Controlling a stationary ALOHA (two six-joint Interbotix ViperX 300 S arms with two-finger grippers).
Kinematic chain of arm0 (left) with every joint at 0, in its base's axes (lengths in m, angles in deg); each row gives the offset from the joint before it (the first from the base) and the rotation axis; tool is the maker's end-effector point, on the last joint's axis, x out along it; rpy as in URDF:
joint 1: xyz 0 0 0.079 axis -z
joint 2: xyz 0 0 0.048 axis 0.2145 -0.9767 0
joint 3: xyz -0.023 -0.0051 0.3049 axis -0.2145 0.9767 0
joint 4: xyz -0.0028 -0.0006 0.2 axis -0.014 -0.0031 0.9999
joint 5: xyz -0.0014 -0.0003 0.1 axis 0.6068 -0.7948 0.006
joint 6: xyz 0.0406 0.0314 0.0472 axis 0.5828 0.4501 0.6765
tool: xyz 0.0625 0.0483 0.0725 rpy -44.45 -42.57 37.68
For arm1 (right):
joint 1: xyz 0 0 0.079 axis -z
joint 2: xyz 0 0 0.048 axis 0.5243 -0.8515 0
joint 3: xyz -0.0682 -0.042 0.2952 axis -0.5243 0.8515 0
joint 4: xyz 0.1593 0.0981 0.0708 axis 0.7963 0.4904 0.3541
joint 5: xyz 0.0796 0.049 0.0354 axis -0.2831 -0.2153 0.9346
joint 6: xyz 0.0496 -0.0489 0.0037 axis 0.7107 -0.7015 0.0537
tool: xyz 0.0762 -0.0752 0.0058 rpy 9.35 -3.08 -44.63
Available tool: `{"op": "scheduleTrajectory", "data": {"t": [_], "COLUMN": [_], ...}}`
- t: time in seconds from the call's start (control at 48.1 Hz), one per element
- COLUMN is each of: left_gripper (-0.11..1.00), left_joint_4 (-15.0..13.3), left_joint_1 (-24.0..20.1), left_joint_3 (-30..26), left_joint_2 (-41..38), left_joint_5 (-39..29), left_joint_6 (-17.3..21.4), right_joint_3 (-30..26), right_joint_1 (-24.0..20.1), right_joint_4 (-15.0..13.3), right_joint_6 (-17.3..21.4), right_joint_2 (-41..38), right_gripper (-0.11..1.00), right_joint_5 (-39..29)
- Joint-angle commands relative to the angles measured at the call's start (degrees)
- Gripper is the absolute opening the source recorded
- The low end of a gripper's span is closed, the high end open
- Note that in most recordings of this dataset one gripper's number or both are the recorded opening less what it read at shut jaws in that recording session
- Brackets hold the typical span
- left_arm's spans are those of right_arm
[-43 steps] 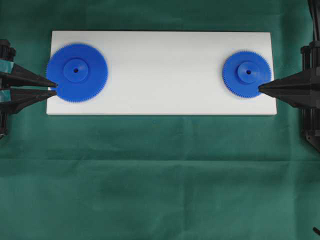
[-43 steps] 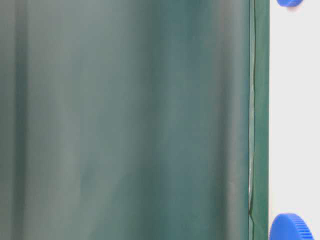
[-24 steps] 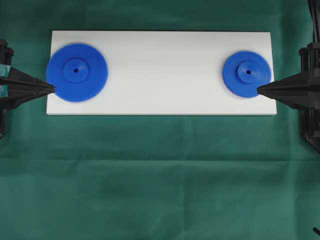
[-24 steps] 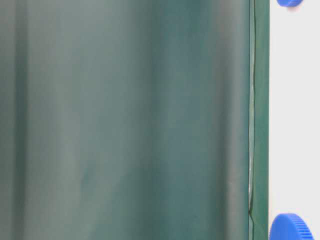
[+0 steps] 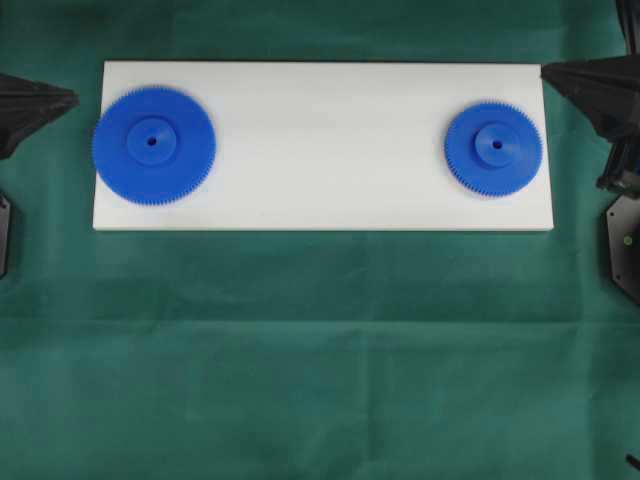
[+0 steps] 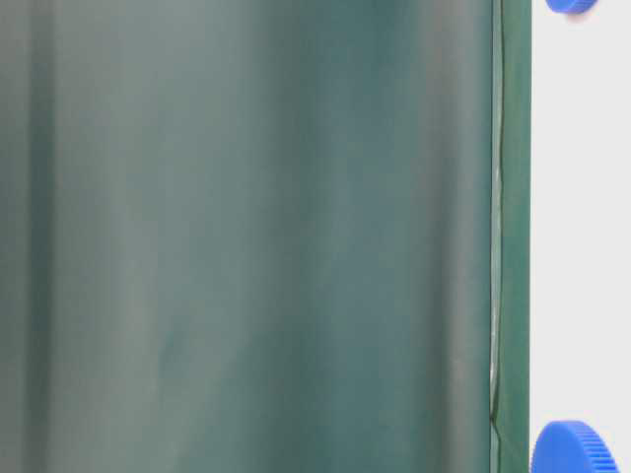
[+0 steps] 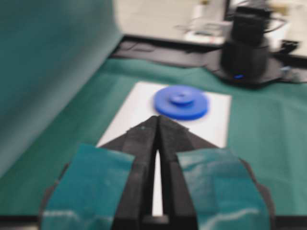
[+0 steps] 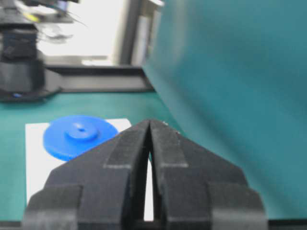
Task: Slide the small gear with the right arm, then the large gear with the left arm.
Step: 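Move the right gripper over the small blue gear's hub, then lower the right gripper onto the small gear hub and grasp it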
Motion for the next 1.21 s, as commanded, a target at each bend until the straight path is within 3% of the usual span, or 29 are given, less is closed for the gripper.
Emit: {"op": "scheduleTrajectory", "data": {"t": [0.0,0.125,0.437,0.583,1.186], "left_gripper": [0.0,0.0,0.0,0.0,0.0], "left_joint_4": [-0.09,-0.09,-0.09,-0.09,-0.09], "left_joint_1": [-1.58,-2.2,-4.13,-4.22,-4.22], "left_joint_3": [-0.62,-0.53,-1.14,-1.14,-1.58], "left_joint_2": [-0.09,-0.62,-3.87,-5.71,-7.91], "left_joint_5": [-1.58,-3.69,-11.78,-13.62,-14.33], "left_joint_6": [0.0,0.0,0.0,0.0,0.18], "right_joint_3": [-1.05,-1.23,-2.37,-1.93,-0.62], "right_joint_1": [0.79,1.14,4.92,5.71,5.71], "right_joint_4": [0.18,0.18,-0.18,-0.62,-0.79], "right_joint_6": [0.62,2.2,7.03,9.32,10.81], "right_joint_2": [-0.09,-0.44,-5.36,-7.91,-13.01], "right_gripper": [0.5,0.5,0.5,0.5,0.5], "right_joint_5": [-1.32,-4.75,-22.94,-27.6,-29.27]}}
